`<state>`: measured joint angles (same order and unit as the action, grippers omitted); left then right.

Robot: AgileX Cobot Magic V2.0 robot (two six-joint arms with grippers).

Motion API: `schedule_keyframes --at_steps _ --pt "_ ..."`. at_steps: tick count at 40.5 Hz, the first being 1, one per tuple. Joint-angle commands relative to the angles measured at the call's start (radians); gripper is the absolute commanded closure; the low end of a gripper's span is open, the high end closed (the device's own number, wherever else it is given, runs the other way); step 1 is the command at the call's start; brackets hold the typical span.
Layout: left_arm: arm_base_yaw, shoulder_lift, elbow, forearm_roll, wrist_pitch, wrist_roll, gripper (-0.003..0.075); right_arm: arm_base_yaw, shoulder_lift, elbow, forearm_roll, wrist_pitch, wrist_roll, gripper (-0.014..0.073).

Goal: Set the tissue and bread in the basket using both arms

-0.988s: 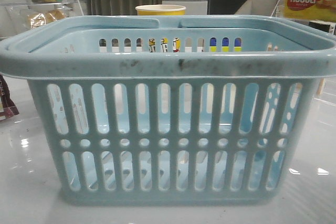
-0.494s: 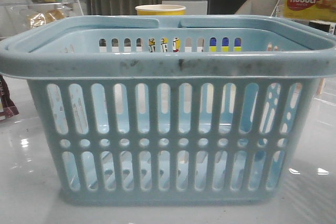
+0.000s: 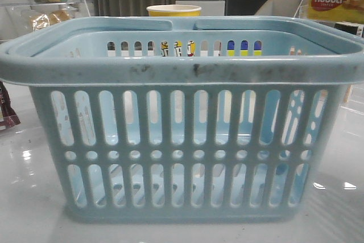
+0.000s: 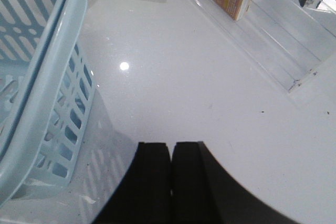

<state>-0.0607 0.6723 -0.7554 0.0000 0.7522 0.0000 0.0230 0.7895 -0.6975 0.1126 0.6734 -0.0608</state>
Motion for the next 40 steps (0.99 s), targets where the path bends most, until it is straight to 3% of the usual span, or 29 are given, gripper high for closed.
schedule_keyframes --at_steps 1,4,8,10,13,15,21,30,40 --pt "-0.003 0.017 -0.029 0.0 -0.057 0.0 0.0627 0.003 0.015 -0.036 -0.003 -0.058 -0.003 0.0296" --pt "-0.003 0.022 -0.029 0.0 -0.057 0.0 0.0604 0.003 0.018 -0.036 -0.003 -0.058 -0.003 0.017" --pt "-0.003 0.024 -0.029 0.0 -0.064 0.0 0.0471 0.003 0.018 -0.036 -0.003 -0.056 -0.003 0.0067" --pt "-0.003 0.024 -0.029 0.0 -0.064 0.0 0.0353 0.003 0.018 -0.036 -0.003 -0.046 -0.003 0.0059" --pt "-0.003 0.024 -0.029 0.0 -0.064 0.0 0.0239 0.003 0.018 -0.036 -0.003 -0.036 -0.003 0.0064" --pt "-0.003 0.024 -0.029 0.0 -0.064 0.0 0.0204 -0.002 0.018 -0.038 -0.004 -0.037 -0.003 0.0064" --pt "-0.003 0.024 -0.029 0.0 -0.064 0.0 0.0204 -0.053 0.046 -0.113 -0.03 -0.004 -0.003 0.0064" --pt "-0.003 0.024 -0.029 0.0 -0.056 0.0 0.0204 -0.209 0.226 -0.356 -0.069 0.104 -0.003 0.0064" --pt "-0.003 0.024 -0.029 0.0 -0.056 0.0 0.0214 -0.262 0.475 -0.588 -0.069 0.176 -0.003 0.0064"
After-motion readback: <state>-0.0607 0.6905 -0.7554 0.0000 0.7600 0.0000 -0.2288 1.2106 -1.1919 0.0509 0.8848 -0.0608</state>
